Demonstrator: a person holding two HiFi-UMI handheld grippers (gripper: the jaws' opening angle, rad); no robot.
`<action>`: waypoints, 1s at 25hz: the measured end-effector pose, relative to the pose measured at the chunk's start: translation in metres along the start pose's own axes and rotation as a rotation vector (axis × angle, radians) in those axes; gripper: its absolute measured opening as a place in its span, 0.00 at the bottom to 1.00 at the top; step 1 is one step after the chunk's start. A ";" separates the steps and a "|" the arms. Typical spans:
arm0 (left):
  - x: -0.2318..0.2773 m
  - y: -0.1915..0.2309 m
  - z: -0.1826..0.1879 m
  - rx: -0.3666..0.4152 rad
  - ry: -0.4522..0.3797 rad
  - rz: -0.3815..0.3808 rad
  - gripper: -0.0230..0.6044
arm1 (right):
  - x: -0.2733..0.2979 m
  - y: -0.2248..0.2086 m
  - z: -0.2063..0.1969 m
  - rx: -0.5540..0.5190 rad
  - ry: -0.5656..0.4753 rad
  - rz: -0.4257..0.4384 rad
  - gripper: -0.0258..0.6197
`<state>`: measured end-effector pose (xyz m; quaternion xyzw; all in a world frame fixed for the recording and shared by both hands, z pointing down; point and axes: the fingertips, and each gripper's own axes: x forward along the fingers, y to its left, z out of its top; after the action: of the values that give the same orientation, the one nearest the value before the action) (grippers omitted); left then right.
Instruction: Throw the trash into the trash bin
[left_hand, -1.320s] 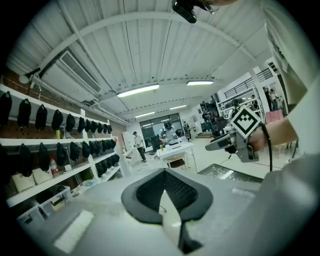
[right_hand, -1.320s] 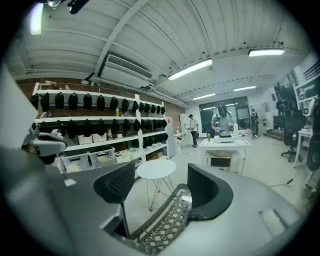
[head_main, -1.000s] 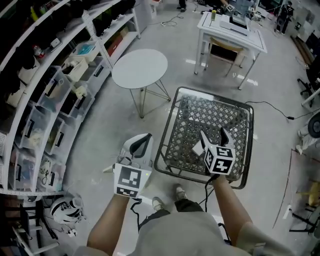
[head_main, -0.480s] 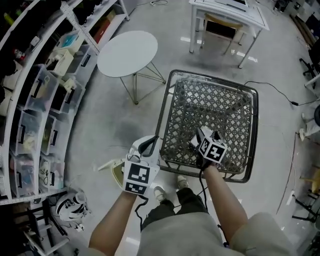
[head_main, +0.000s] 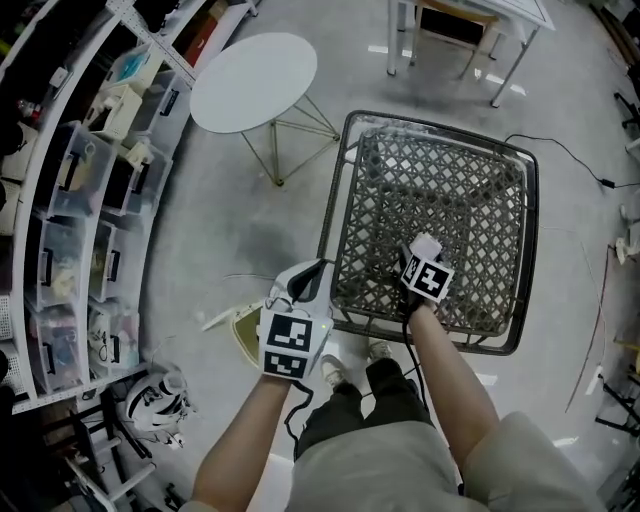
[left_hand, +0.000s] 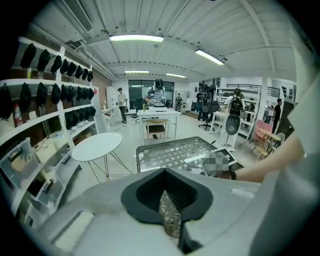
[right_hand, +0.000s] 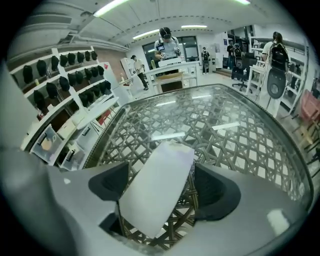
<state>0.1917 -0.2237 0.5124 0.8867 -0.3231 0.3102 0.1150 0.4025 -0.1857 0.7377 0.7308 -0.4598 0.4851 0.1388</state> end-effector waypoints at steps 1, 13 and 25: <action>0.001 -0.001 -0.001 0.003 0.002 -0.002 0.04 | 0.004 -0.001 -0.003 -0.001 0.008 -0.004 0.69; -0.023 0.014 -0.036 -0.107 0.038 0.023 0.04 | -0.001 0.003 0.001 -0.036 0.037 0.033 0.54; -0.092 0.053 -0.041 -0.227 -0.036 0.152 0.04 | -0.086 0.036 0.061 -0.108 -0.108 0.155 0.39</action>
<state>0.0826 -0.2014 0.4874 0.8463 -0.4243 0.2637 0.1848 0.4000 -0.1988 0.6273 0.7096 -0.5472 0.4288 0.1149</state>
